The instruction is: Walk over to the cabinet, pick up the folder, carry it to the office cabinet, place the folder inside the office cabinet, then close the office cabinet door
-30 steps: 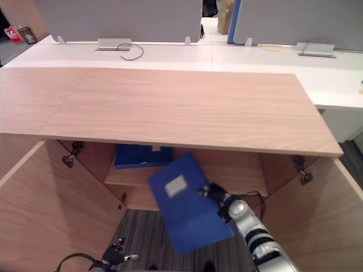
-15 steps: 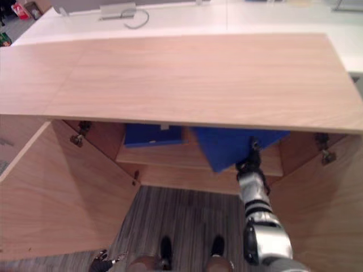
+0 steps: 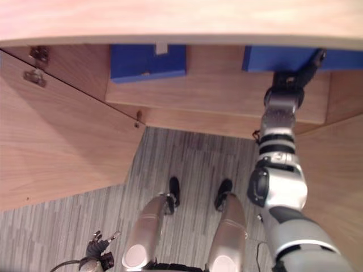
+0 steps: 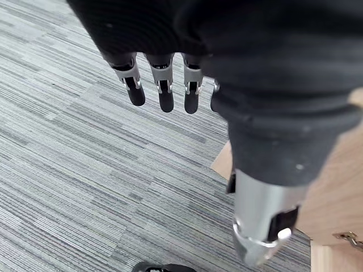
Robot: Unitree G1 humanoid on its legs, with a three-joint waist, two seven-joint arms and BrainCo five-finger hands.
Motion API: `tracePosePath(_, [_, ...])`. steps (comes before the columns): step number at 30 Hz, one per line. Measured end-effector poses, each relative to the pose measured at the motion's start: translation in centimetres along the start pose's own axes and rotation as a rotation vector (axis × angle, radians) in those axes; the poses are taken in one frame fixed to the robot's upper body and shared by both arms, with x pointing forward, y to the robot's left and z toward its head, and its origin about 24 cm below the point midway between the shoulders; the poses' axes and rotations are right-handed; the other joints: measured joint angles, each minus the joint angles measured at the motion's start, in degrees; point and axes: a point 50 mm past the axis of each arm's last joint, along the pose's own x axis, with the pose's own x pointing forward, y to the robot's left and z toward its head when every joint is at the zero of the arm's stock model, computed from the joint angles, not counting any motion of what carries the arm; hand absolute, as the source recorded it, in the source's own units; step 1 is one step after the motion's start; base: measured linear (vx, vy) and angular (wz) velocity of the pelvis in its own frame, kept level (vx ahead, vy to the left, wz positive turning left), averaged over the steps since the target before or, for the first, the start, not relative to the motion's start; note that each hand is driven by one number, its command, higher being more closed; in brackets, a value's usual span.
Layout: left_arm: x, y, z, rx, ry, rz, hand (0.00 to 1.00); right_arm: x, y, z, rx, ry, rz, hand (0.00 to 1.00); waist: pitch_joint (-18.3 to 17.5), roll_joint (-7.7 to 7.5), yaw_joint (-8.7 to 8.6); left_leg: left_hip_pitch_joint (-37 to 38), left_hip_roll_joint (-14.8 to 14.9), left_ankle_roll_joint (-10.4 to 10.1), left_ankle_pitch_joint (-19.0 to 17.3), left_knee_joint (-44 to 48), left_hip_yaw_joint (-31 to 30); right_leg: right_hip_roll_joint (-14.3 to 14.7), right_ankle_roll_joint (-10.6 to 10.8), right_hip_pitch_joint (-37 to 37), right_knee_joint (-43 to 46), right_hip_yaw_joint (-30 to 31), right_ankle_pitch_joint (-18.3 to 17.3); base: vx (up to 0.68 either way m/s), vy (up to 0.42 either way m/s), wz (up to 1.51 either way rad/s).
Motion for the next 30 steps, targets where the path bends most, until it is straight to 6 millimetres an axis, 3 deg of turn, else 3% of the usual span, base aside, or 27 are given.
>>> tracePosePath(6, [-0.5,-1.7,0.0,-0.062,-0.002,-0.017,0.00,0.6,4.1,-1.6,-0.160,0.062,0.038,1.00,0.38,0.40,-0.64,-6.48,-1.45,-0.16,-0.93,4.70,0.06,-3.23,-1.13,-7.89,8.28,1.21,-3.31,-0.06,-0.069,0.16])
tracePosePath(14, [-0.6,-2.2,0.4,-0.075,-0.017,-0.010,0.00,1.2,6.2,0.3,-0.265,-0.016,0.037,1.00,0.39,0.66,-1.24,-11.63,-1.91,-0.25,0.63,5.36,1.43,-5.94,-1.58,-13.50,11.64,1.16,-3.91,-0.03,0.006,0.19])
tracePosePath(20, [-0.7,-2.5,1.1,-0.099,-0.040,0.002,0.00,1.2,7.1,0.4,-0.273,-0.038,0.036,1.00,0.32,0.80,-1.10,-13.33,-2.00,-0.13,0.79,6.27,1.24,-6.22,-1.60,-15.02,12.43,1.18,-3.91,0.01,0.020,0.03])
tracePosePath(21, [-0.7,-2.5,1.2,-0.104,-0.043,0.002,0.00,1.2,7.3,0.5,-0.268,-0.044,0.039,0.00,0.32,0.81,-1.08,-13.66,-2.02,-0.14,0.81,6.42,1.22,-6.30,-1.62,-15.29,12.61,1.18,-3.91,0.02,0.024,0.07])
tracePosePath(30, [-0.6,-3.2,2.5,-0.124,-0.088,-0.002,0.00,1.3,7.9,1.6,-0.230,-0.064,0.044,0.00,0.43,1.64,0.25,-14.58,-2.50,-0.18,0.90,7.41,0.45,-7.42,-2.04,-15.53,14.14,0.56,-4.70,0.04,0.015,0.08])
